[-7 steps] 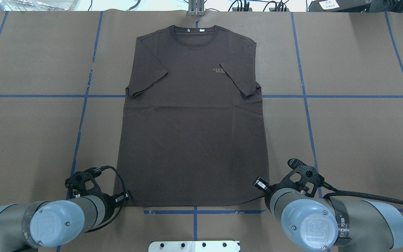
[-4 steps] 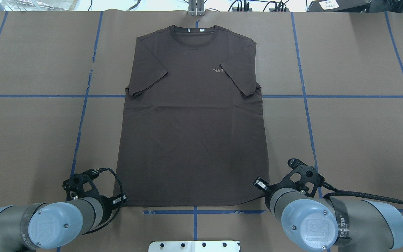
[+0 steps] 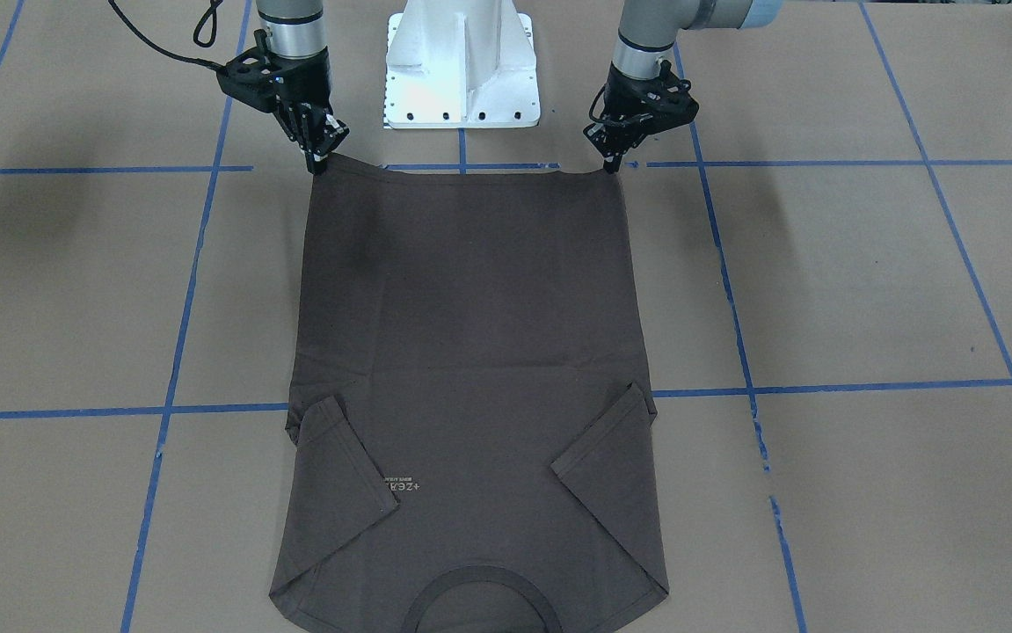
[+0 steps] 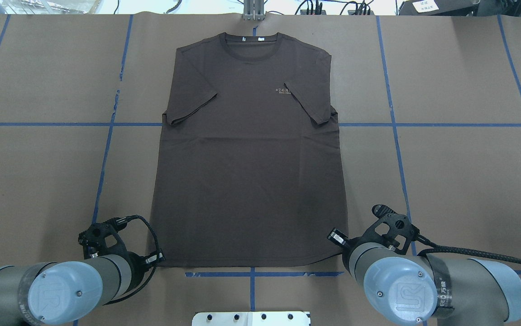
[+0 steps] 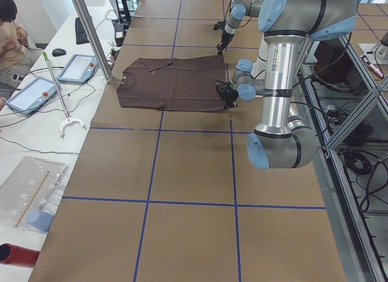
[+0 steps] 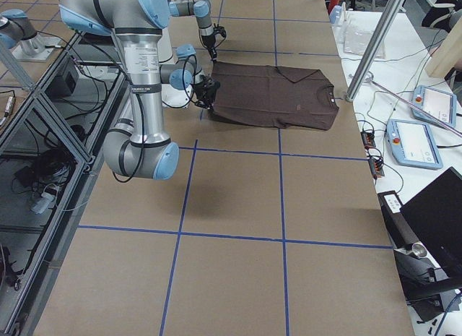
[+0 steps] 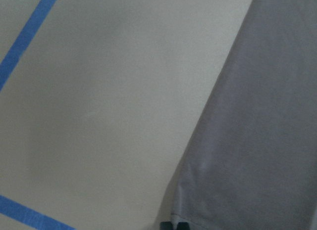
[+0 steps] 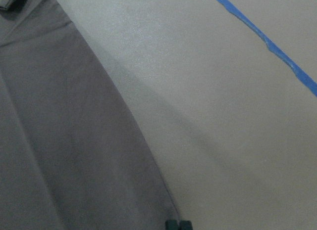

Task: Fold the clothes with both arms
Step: 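Grasp both hem corners with the left and right grippers, then lift the hem with both grippers and fold it toward the collar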

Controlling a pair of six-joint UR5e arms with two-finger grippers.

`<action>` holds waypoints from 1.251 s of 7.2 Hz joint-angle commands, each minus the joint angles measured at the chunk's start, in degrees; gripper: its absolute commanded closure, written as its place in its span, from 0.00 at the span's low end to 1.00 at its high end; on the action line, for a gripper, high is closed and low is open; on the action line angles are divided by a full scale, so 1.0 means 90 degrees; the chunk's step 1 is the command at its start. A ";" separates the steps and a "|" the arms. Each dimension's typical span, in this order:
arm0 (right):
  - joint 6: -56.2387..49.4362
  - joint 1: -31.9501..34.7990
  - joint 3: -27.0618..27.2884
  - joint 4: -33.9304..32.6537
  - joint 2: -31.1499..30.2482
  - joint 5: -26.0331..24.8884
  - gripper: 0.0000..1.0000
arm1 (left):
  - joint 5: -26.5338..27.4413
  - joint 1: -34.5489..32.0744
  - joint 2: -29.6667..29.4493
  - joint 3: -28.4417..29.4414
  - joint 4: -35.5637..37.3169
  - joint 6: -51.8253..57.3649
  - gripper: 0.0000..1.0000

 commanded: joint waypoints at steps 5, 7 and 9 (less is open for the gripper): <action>-0.0125 0.0135 0.1637 0.0019 -0.0814 0.0240 1.00 | -0.0060 0.0438 -0.0073 -0.1922 0.1313 -0.0217 1.00; -0.1457 0.1684 0.0531 -0.0388 0.0674 0.0676 1.00 | -0.0225 -0.1469 -0.1276 -0.0962 0.1314 0.1797 1.00; -0.2464 0.3113 -0.1480 -0.0264 0.1957 0.1361 1.00 | -0.0441 -0.2917 -0.2130 0.0670 0.0936 0.2982 1.00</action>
